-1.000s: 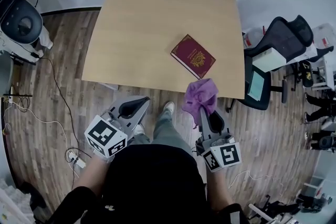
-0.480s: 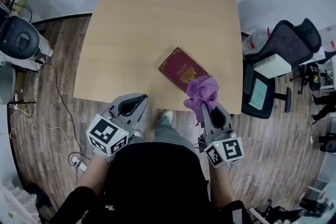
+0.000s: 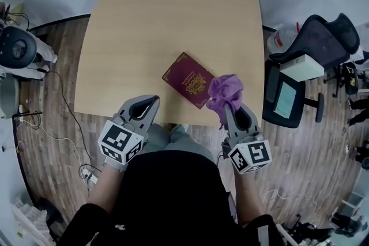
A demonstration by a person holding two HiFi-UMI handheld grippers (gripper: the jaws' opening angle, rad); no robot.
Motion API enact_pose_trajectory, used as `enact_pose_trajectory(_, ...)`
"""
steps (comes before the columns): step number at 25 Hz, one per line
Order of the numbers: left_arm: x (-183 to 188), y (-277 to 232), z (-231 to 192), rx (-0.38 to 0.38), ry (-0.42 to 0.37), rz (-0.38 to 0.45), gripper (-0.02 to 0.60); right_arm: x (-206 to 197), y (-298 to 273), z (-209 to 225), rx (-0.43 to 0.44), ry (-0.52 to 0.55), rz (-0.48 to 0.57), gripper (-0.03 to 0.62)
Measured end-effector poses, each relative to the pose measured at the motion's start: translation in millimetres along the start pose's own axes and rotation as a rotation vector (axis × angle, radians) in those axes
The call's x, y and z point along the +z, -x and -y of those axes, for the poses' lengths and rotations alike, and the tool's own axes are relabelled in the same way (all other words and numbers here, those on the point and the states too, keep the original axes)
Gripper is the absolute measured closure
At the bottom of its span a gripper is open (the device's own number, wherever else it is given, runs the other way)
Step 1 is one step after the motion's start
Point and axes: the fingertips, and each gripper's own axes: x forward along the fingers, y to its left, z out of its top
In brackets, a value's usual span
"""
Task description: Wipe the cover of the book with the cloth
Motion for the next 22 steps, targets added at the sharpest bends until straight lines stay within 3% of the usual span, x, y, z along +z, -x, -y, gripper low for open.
enact_pose_trajectory(10,-26,-66,-22,-0.083,-0.09,-0.133,0.562,-32,-27,38,-0.095,-0.054,-0.072,0.522)
enact_pose_trajectory(22,-96,-147,-63,-0.228,-0.218,-0.319,0.562,-85,-78,74,-0.247,-0.128,-0.155,0.523)
